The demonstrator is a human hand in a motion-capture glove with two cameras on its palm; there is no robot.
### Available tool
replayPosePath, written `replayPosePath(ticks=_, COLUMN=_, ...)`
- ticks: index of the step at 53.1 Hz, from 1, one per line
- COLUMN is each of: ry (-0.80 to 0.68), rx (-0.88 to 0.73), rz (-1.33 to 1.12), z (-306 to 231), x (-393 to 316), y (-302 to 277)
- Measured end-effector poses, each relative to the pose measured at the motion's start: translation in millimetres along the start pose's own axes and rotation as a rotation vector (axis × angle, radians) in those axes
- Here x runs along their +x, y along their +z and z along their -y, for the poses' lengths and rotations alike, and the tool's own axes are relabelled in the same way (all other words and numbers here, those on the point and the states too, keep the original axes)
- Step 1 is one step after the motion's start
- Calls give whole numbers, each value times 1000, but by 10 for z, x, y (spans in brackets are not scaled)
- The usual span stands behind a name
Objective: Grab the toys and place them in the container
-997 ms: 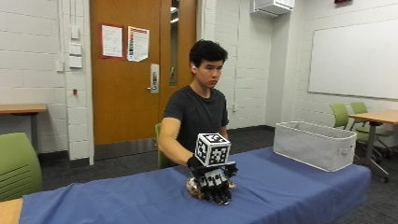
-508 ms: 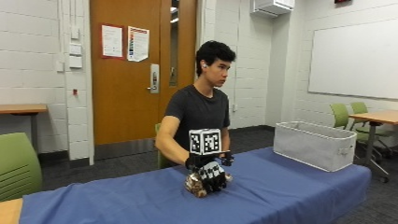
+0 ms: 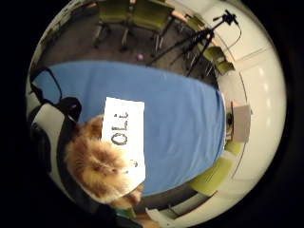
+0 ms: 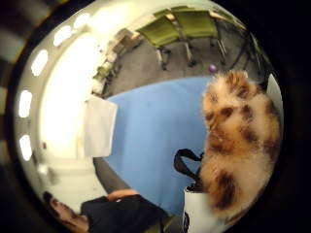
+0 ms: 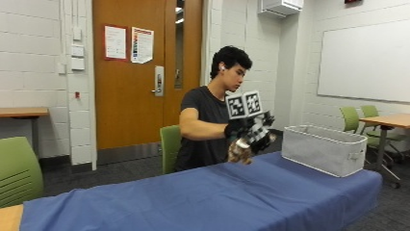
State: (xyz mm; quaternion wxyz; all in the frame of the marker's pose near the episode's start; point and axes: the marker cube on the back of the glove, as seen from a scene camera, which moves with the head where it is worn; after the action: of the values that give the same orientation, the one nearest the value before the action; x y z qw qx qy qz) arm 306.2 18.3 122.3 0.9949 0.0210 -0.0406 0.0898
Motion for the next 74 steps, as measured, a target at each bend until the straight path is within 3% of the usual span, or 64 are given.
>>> replayPosePath(ticks=8, ry=-216, rx=119, rz=-3, z=330, x=-1030, y=-650)
replayPosePath(ticks=14, ry=-440, rx=149, rz=40, z=543, x=-2357, y=-1073)
replayPosePath(ticks=28, ry=-527, rx=186, rz=22, z=546, x=-4532, y=-1269)
replayPosePath(ticks=31, ry=-631, rx=174, rz=68, z=467, x=-4885, y=-1240)
replayPosePath(ticks=36, ry=-845, rx=188, rz=2, z=761, x=-4402, y=-1057)
replayPosePath(ticks=43, ry=-734, rx=145, rz=-1, z=802, x=-4620, y=-806)
replayPosePath(ticks=48, ry=-792, rx=115, rz=99, z=699, x=-4869, y=-710)
replayPosePath(ticks=52, ry=-684, rx=48, rz=185, z=638, x=-5045, y=-693)
replayPosePath(ticks=59, ry=-636, rx=-140, rz=-30, z=615, x=-4952, y=-491)
replayPosePath(ticks=65, ry=-599, rx=-96, rz=-4, z=604, x=-4837, y=-549)
replayPosePath(ticks=74, ry=-529, rx=-60, rz=-197, z=538, x=-4245, y=-666)
